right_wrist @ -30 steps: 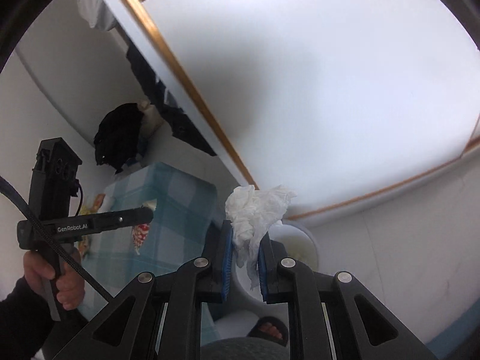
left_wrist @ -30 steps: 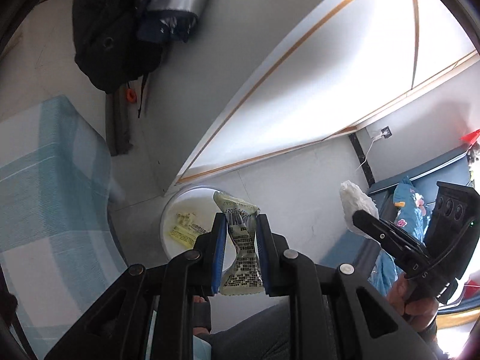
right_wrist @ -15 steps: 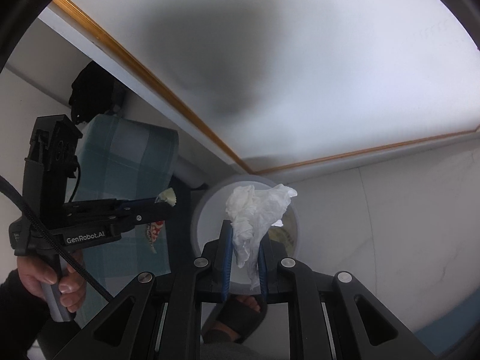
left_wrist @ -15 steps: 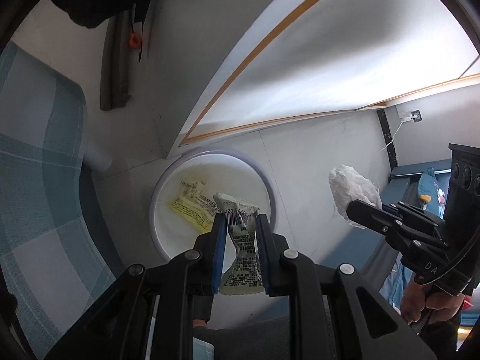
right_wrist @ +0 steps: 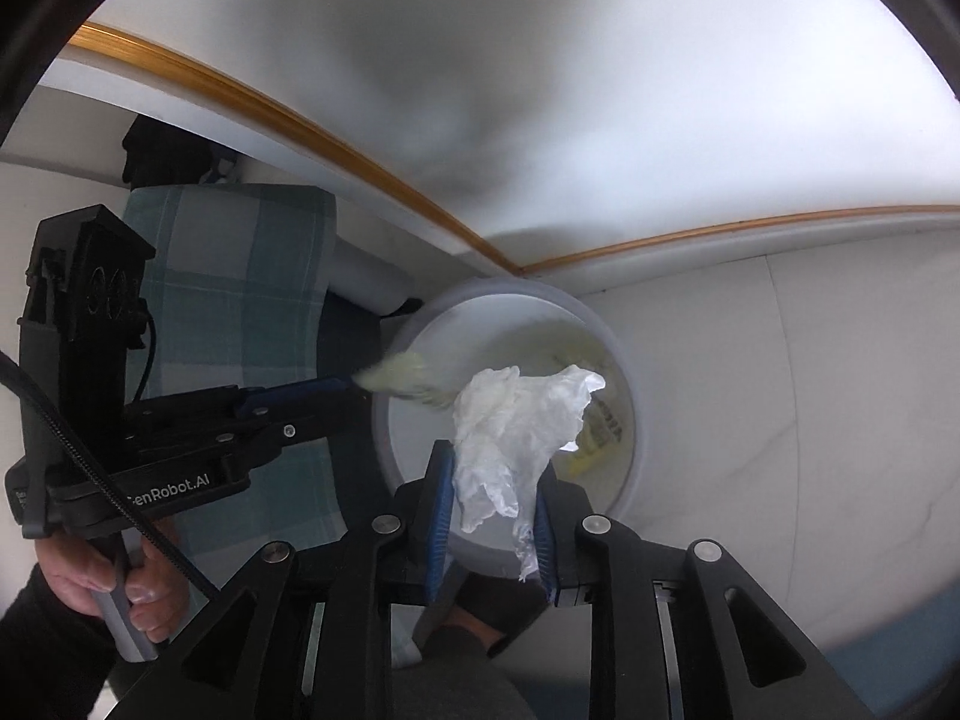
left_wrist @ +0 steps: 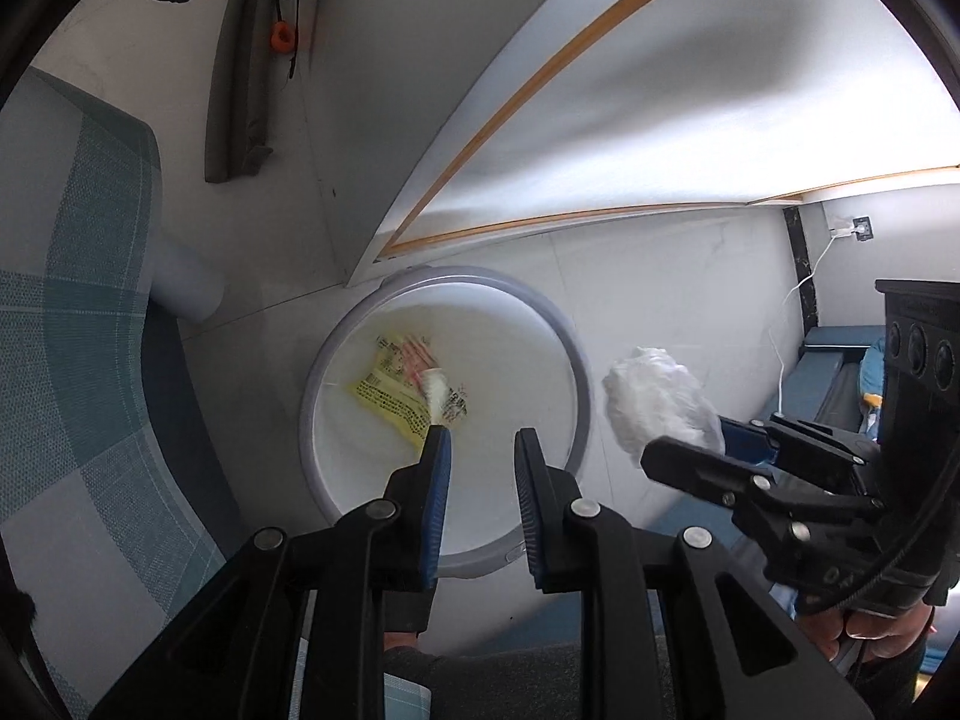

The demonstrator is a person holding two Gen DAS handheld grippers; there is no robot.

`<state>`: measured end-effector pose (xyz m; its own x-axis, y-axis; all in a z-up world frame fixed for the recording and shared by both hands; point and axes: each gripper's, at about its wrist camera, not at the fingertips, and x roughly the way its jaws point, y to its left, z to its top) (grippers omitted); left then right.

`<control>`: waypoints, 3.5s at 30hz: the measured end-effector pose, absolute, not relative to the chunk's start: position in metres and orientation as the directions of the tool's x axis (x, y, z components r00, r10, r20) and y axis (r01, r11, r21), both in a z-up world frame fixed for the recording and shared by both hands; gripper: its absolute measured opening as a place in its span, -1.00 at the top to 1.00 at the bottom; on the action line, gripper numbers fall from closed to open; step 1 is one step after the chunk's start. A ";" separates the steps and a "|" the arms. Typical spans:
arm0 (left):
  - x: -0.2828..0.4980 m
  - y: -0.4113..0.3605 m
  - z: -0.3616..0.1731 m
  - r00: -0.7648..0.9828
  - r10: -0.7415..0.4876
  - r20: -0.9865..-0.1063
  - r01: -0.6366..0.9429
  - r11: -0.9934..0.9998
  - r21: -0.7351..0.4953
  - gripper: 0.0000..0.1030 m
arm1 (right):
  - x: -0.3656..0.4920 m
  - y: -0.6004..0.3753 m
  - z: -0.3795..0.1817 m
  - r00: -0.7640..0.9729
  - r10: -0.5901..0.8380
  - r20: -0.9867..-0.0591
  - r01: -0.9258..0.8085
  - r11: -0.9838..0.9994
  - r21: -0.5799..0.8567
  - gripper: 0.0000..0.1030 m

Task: Collect trash
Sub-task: 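Open the left tool to drop the wrapper while the right tool opens to drop the tissue, then move both open tools back over the table, then lower the right tool onto the red-white checkered wrapper and close on it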

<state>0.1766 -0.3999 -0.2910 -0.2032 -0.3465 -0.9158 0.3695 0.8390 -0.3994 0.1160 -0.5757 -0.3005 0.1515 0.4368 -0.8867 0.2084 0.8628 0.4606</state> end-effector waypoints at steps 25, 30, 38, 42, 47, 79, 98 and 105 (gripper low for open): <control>0.152 -0.367 -0.193 0.109 -0.305 -0.946 0.470 0.855 -0.221 -0.09 | 0.071 -0.583 -0.212 0.405 0.244 -0.881 0.261 0.893 0.367 -0.04; 0.139 -0.336 -0.143 0.275 -0.306 -0.911 0.438 0.884 -0.165 -0.29 | 0.048 -0.569 -0.165 0.536 0.201 -0.820 0.245 0.892 0.380 -0.07; 0.117 -0.283 -0.069 0.485 -0.298 -0.822 0.367 0.923 -0.118 -0.50 | 0.023 -0.510 -0.086 0.705 0.095 -0.703 0.155 0.946 0.283 -0.22; 0.111 -0.256 -0.044 0.561 -0.282 -0.778 0.324 0.940 -0.107 -0.62 | 0.018 -0.489 -0.064 0.736 0.087 -0.672 0.157 0.943 0.294 -0.26; 0.100 -0.214 -0.025 0.624 -0.264 -0.735 0.273 0.955 -0.112 -0.62 | 0.012 -0.454 -0.041 0.775 0.102 -0.624 0.101 0.955 0.281 -0.30; 0.073 0.033 -0.067 0.753 -0.071 -0.654 -0.019 0.992 -0.129 -0.86 | 0.033 -0.212 -0.066 0.709 0.333 -0.621 -0.246 0.943 0.224 -0.61; 0.087 0.089 -0.073 0.749 -0.002 -0.662 -0.103 0.988 -0.119 -0.86 | 0.101 -0.127 -0.130 0.562 0.335 -0.757 -0.323 0.931 0.173 -0.60; 0.096 0.118 -0.081 0.714 -0.036 -0.699 -0.148 0.969 -0.200 -0.86 | 0.132 -0.098 -0.159 0.488 0.331 -0.808 -0.345 0.923 0.170 -0.37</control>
